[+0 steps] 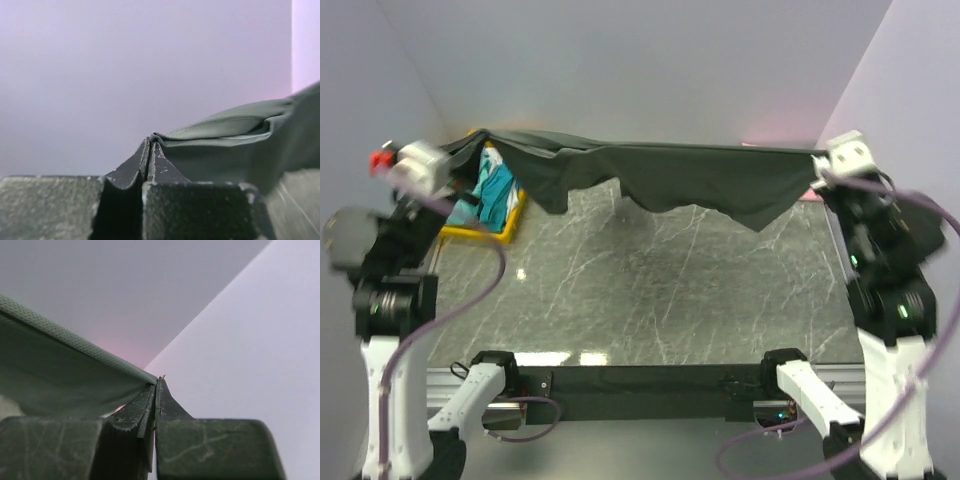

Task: Fold and stack the t-shirts
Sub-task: Flatten the tshirt out

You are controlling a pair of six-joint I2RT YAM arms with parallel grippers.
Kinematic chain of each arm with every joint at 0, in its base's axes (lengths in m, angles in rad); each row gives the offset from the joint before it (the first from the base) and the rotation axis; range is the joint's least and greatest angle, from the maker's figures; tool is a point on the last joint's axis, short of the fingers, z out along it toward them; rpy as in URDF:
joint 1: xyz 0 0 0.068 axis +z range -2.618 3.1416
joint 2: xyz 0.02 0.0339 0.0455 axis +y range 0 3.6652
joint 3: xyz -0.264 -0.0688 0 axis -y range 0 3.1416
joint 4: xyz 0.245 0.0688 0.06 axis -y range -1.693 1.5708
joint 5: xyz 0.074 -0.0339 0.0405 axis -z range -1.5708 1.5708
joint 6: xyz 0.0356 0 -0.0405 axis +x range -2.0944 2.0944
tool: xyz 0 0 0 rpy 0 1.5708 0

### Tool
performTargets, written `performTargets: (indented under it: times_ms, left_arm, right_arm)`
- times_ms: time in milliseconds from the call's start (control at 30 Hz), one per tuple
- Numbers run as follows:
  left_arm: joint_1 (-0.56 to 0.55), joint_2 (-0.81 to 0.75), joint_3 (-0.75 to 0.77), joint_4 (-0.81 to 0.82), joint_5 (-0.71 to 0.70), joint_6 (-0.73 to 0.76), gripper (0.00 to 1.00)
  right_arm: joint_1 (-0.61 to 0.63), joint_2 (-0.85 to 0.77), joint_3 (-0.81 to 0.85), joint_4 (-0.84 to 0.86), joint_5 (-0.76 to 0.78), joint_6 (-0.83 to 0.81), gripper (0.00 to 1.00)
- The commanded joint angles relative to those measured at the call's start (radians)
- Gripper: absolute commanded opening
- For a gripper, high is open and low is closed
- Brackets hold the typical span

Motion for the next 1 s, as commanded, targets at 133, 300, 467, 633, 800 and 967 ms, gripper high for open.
performTargets:
  times_ms: [133,300,467,633,800,967]
  left_arm:
    - [0.005,-0.156,0.104,0.092,-0.2,-0.02,0.01]
    - [0.005,-0.163,0.166,0.055,-0.214,-0.002,0.01]
    - [0.003,-0.112,0.092,0.009,-0.136,0.059,0.01]
    - [0.005,-0.037,-0.068,-0.002,-0.08,0.135,0.01]
    - [0.005,0.135,-0.231,0.072,-0.015,0.182,0.01]
    - [0.003,0.401,-0.274,0.133,-0.005,0.181,0.01]
  right_arm:
    - [-0.01,-0.177,0.114,0.083,0.026,0.019,0.0]
    - [-0.01,-0.17,0.208,0.043,0.007,0.01,0.0]
    - [-0.01,-0.142,0.046,0.063,-0.026,-0.033,0.0]
    - [-0.01,-0.095,-0.201,0.178,-0.055,-0.068,0.0]
    - [-0.01,0.077,-0.407,0.318,-0.117,-0.071,0.0]
    - [-0.008,0.337,-0.479,0.473,-0.187,-0.067,0.0]
